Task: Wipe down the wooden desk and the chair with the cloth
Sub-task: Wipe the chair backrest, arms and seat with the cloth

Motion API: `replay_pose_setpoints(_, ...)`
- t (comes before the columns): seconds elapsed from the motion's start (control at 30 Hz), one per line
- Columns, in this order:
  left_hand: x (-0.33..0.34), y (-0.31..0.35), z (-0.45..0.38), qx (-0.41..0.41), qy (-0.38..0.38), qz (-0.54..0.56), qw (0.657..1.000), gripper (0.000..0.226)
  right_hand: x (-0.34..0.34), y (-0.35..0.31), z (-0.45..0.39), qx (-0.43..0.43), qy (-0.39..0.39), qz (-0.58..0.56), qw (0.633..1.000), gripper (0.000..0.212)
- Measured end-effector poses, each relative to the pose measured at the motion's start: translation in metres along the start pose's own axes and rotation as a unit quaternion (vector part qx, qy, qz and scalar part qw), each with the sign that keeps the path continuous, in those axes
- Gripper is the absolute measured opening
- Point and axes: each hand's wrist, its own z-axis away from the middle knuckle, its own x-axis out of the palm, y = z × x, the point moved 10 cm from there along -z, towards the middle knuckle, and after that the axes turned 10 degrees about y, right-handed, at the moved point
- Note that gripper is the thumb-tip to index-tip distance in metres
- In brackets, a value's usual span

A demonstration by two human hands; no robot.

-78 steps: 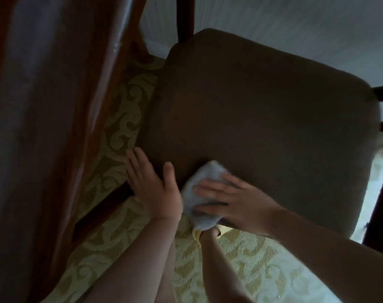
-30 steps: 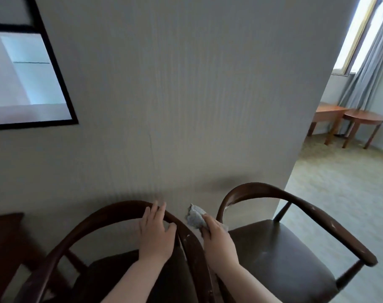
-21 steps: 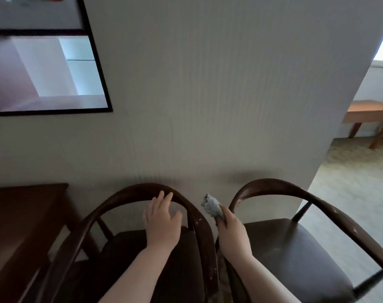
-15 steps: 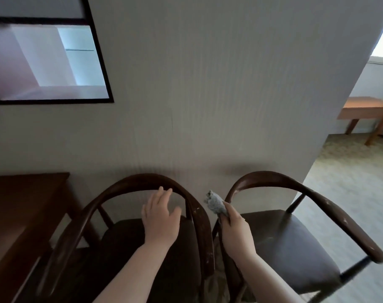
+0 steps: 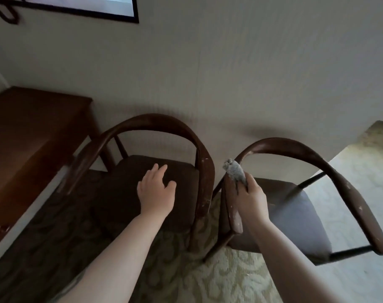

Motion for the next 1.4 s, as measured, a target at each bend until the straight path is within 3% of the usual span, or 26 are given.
replay_pose_setpoints(0.2, 0.045, 0.011, 0.018, -0.064, 0.062, 0.007, 0.996, 0.052, -0.003, 0.032, -0.043, -0.085, -0.128, 0.081, 0.985, 0.036)
replay_pose_setpoints(0.4, 0.1, -0.025, 0.078, -0.179, 0.058, -0.011, 0.982, 0.051, 0.025, 0.069, -0.053, -0.2, -0.293, 0.2, 0.913, 0.041)
replay_pose_setpoints(0.5, 0.111, -0.054, 0.091, -0.227, 0.066, -0.025, 0.971, 0.049, 0.061, 0.071, -0.039, -0.294, -0.342, 0.231, 0.862, 0.044)
replay_pose_setpoints(0.6, 0.131, -0.077, 0.088, -0.255, 0.06, -0.036, 0.964, 0.048, 0.098, 0.088, -0.024, -0.393, -0.387, 0.28, 0.785, 0.048)
replay_pose_setpoints(0.77, 0.189, -0.085, 0.073, -0.262, 0.001, -0.052, 0.964, 0.05, 0.132, 0.121, -0.018, -0.471, -0.392, 0.369, 0.698, 0.082)
replay_pose_setpoints(0.93, 0.234, -0.097, 0.075, -0.316, -0.022, -0.036, 0.948, 0.05, 0.159, 0.126, -0.013, -0.524, -0.411, 0.384, 0.639, 0.103)
replay_pose_setpoints(1.0, 0.25, -0.103, 0.08, -0.335, -0.043, -0.049, 0.94, 0.051, 0.173, 0.131, -0.007, -0.545, -0.436, 0.394, 0.598, 0.105)
replay_pose_setpoints(1.07, 0.26, -0.106, 0.08, -0.331, -0.065, -0.063, 0.939, 0.054, 0.187, 0.144, -0.005, -0.557, -0.452, 0.398, 0.572, 0.093)
replay_pose_setpoints(1.23, 0.274, -0.12, 0.07, -0.323, -0.037, -0.093, 0.941, 0.058, 0.211, 0.15, -0.021, -0.607, -0.441, 0.357, 0.556, 0.068)
replay_pose_setpoints(1.27, 0.283, -0.116, 0.066, -0.305, -0.047, -0.1, 0.946, 0.06, 0.213, 0.144, -0.033, -0.608, -0.424, 0.351, 0.573, 0.066)
replay_pose_setpoints(1.33, 0.295, -0.106, 0.057, -0.299, -0.03, -0.077, 0.951, 0.071, 0.212, 0.137, -0.058, -0.557, -0.384, 0.333, 0.656, 0.061)
replay_pose_setpoints(1.4, 0.287, -0.097, 0.049, -0.343, 0.051, -0.036, 0.937, 0.079, 0.203, 0.145, -0.063, -0.488, -0.362, 0.332, 0.722, 0.064)
